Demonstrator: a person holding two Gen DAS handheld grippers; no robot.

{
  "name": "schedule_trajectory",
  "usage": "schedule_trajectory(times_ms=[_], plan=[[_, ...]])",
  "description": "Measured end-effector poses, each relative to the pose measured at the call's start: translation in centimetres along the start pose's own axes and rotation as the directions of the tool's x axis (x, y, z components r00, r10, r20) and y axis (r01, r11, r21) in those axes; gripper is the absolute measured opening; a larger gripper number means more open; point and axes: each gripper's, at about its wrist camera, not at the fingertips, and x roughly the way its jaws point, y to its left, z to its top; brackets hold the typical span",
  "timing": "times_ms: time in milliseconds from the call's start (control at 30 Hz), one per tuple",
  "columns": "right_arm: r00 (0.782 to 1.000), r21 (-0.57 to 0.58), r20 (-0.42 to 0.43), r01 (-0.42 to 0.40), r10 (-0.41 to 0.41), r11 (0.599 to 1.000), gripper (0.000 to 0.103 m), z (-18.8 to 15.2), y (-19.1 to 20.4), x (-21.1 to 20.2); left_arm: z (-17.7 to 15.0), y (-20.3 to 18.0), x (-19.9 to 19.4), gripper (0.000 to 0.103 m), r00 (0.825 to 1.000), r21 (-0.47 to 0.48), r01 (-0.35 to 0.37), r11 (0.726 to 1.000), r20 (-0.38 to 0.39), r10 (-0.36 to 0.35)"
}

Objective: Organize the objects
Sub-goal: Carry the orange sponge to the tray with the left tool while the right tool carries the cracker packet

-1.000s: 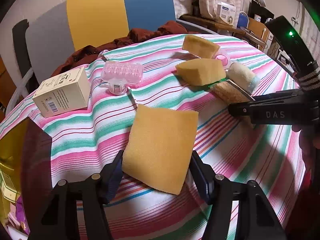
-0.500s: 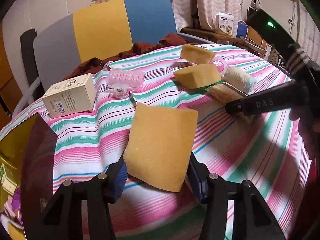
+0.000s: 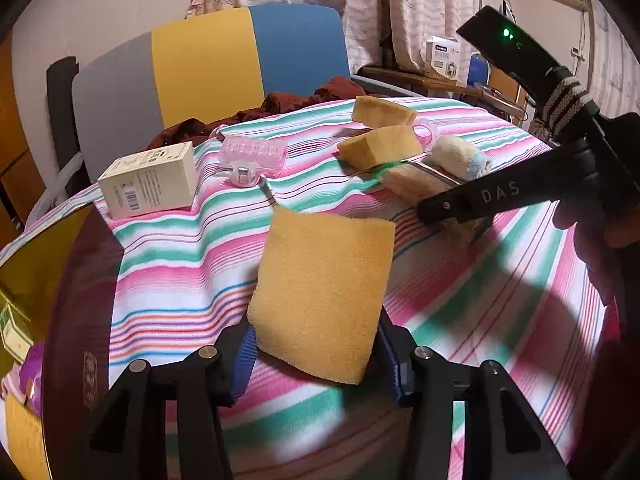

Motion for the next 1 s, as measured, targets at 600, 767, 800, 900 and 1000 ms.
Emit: schedule_trajectory(times_ms=[600,767,800,900,1000], plan=[[0.982,-0.155,0.084,-0.157,0.172,0.975,0.045,-0.3,4.2,-1.6,-3.5,1.1,-6.2,0.051,0.982,-0.063,0.168,0.984,0.098,-0.161],[0.972,-0.184,0.122,-0.179,0.203,0.966,0.045,-0.7,5.4,-2.5,-3.5,2.1,-9.1,0.051,0.972,-0.064,0.191,0.979,0.15,-0.18],[0.969,-0.181,0.125,-0.187,0.212,0.965,0.045,-0.6,5.6,-2.6,-3.6,2.5,-9.6,0.051,0.971,-0.072,0.194,0.978,0.155,-0.181],[0.963,-0.163,0.118,-0.223,0.244,0.961,0.045,-0.6,6.2,-2.8,-4.0,4.4,-10.7,0.051,0.973,-0.117,0.191,0.975,0.152,-0.173],[0.955,-0.144,0.095,-0.268,0.283,0.953,0.045,-0.8,7.5,-2.8,-4.5,6.5,-11.6,0.051,0.976,-0.163,0.188,0.969,0.146,-0.165]])
